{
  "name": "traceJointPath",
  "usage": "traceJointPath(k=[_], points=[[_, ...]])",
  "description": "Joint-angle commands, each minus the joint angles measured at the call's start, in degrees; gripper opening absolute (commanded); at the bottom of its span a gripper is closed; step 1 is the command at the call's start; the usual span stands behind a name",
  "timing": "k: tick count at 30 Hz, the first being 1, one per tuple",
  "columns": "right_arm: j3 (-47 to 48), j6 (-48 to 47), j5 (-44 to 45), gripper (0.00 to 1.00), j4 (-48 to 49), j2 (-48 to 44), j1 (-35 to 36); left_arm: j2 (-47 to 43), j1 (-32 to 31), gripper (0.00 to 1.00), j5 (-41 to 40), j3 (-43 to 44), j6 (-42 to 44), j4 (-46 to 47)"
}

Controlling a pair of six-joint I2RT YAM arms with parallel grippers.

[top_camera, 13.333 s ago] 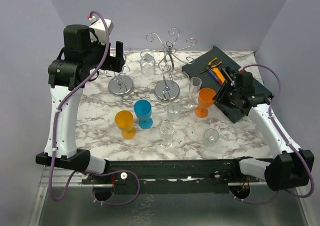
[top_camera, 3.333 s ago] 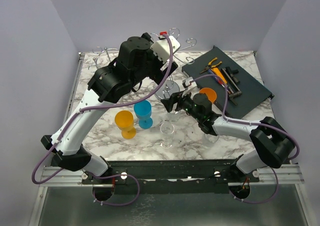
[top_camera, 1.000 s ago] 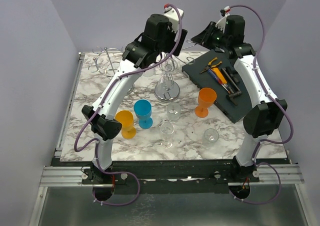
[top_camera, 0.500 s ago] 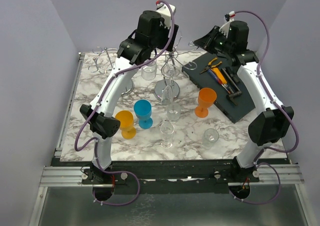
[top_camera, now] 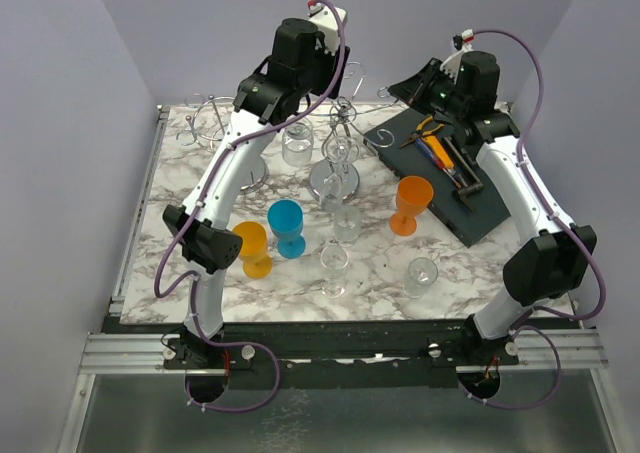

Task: Place the wine glass upside down on the wine glass rack
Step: Adjust the wine rack at the center of the board.

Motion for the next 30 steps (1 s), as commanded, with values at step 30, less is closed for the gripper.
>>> traceJointPath(k=[30], points=[[2.6,-4.0,8.7,0.00,-7.9,5.3,0.9,-7.4,-7.3,0.76,0.1,-6.5,-3.3,-0.2]])
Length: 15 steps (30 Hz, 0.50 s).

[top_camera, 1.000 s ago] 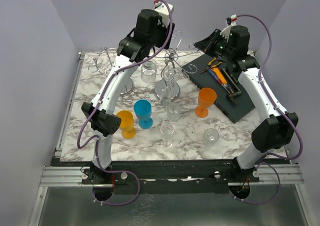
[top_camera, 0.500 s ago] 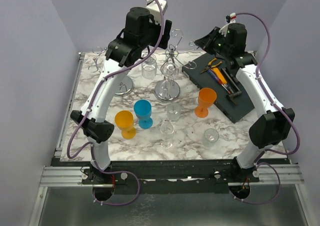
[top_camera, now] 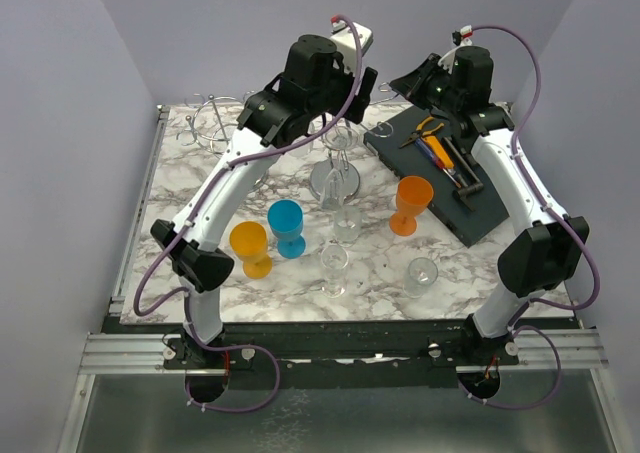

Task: Place the wine glass upside down on the wine glass rack
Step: Adjust the wine rack at the center of the board.

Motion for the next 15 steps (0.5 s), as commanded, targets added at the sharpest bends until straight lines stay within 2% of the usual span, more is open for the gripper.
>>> traceJointPath(k=[1,9,11,15], points=[[-1.4,-4.0,2.2,0.00,-6.2,1.7,0.4,2.5,-0.1,0.76,-4.0,3.0,-1.8,-0.2],[-2.0,-4.2,2.4,0.00,-6.0,1.3,0.4,4.2,-0.5,0.76,-7.7,2.3,-1.8,0.1],[-2.3,-4.2,2.5,0.00,-5.8,1.1,0.4,4.9,-0.5,0.72,-7.6,2.9,-1.6,0.2],[-2.9,-3.9,2.7,0.00,-5.6,0.7,0.4,6.3,-0.4,0.58,-6.2,4.5,-1.6,0.4]])
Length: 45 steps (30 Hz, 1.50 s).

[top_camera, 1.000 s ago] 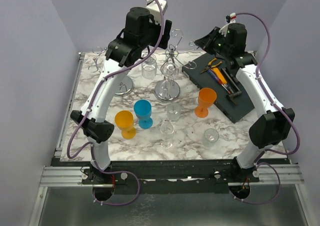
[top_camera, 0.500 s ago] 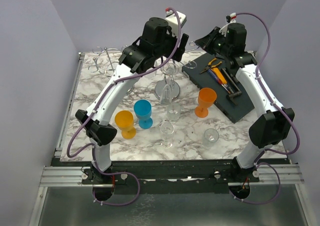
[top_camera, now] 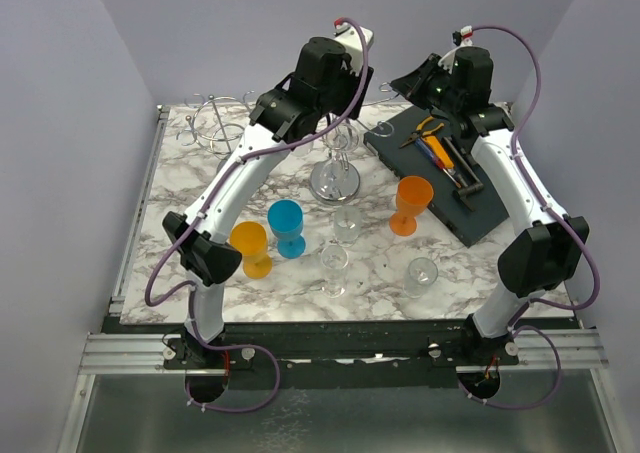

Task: Place the wine glass upside down on the wine glass rack
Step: Adjust the wine rack at the center of the board.

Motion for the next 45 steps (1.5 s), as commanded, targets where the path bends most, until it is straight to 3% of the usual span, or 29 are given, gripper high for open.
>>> traceJointPath(k=[1,6,27,39,45], points=[[-2.8,-3.4,2.2,0.00,-5.8,0.6,0.4,2.3,-0.2,0.54,-0.3,3.4,-1.0,0.3],[-3.4,-3.3,2.4,0.00,-5.7,0.1,0.3,3.3,-0.3,0.39,0.2,3.9,-0.7,0.4],[-14.8,0.2,-1.0,0.00,-1.3,-7.4,2.2,7.5,4.1,0.32,-2.0,8.4,3.4,2.8],[-22.7,1.4,-0.7,0.01,0.3,-10.9,5.4,7.6,4.6,0.19,-0.2,8.5,6.3,3.5],[-26.8,2.3,-0.2,0.00,0.9,-12.8,7.9,7.9,4.6,0.17,0.4,8.8,7.4,4.0]])
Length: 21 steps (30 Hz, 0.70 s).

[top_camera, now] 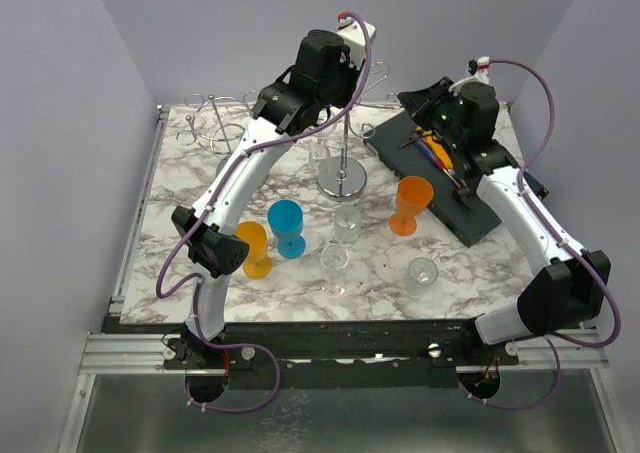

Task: Place the wine glass upside down on the wine glass rack
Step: Adjust the wine rack at the center of the board.

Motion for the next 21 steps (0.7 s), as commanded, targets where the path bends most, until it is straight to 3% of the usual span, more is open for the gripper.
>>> traceJointPath(k=[1,21], points=[[-6.7,-3.1,-8.4,0.00,-12.6,0.4,5.6,2.2,2.2,0.17,-2.5,1.9,3.5,3.9],[-16.8,0.4,-6.3,0.00,-10.5,-4.0,13.1,3.6,1.1,0.13,-1.1,3.4,8.3,6.7]])
